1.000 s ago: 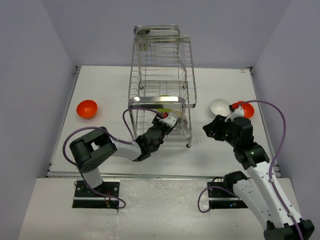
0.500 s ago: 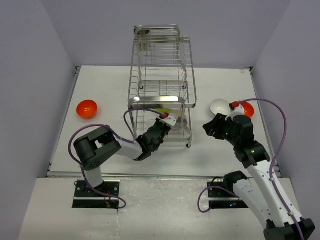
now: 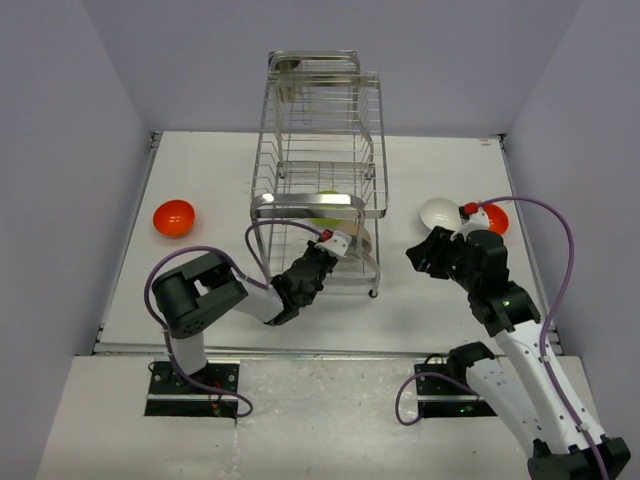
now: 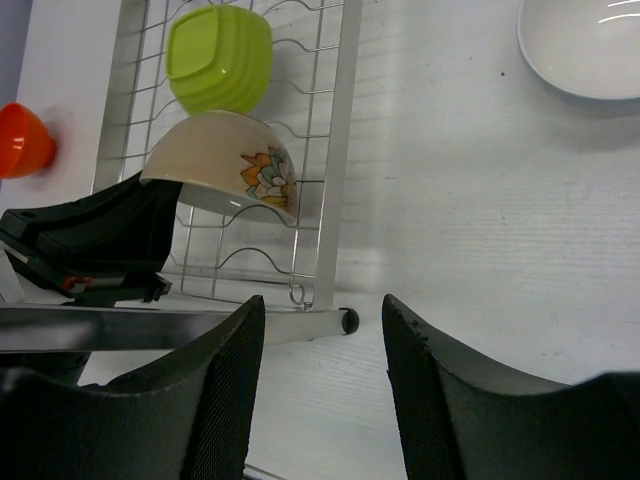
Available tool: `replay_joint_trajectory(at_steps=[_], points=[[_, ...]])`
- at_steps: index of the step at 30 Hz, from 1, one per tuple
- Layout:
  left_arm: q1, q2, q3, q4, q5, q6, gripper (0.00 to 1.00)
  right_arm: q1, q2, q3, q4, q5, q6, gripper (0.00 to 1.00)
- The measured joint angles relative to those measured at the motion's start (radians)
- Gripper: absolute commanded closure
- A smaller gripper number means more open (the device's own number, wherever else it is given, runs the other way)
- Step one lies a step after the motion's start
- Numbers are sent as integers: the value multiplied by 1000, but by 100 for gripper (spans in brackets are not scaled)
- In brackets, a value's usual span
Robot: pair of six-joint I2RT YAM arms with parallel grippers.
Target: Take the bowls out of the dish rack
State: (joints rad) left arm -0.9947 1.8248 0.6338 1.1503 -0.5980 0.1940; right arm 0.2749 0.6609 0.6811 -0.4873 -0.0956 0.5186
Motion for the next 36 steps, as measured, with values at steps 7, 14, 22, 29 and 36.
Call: replay_joint_trajectory(at_steps=[7, 14, 22, 29, 36], points=[[2, -60, -82, 23, 0, -11, 100, 0, 14, 3, -1, 0, -6, 48], [4, -113, -133, 11, 4, -17, 100, 0, 47, 13, -6, 0, -23, 48], [4, -97, -131, 25, 11, -15, 100, 0, 74, 18, -7, 0, -34, 48], [-3, -50, -99, 63, 18, -6, 100, 0, 71, 22, -7, -1, -39, 48], [-18, -14, -53, 74, 38, 53, 100, 0, 105, 34, -6, -1, -43, 48]])
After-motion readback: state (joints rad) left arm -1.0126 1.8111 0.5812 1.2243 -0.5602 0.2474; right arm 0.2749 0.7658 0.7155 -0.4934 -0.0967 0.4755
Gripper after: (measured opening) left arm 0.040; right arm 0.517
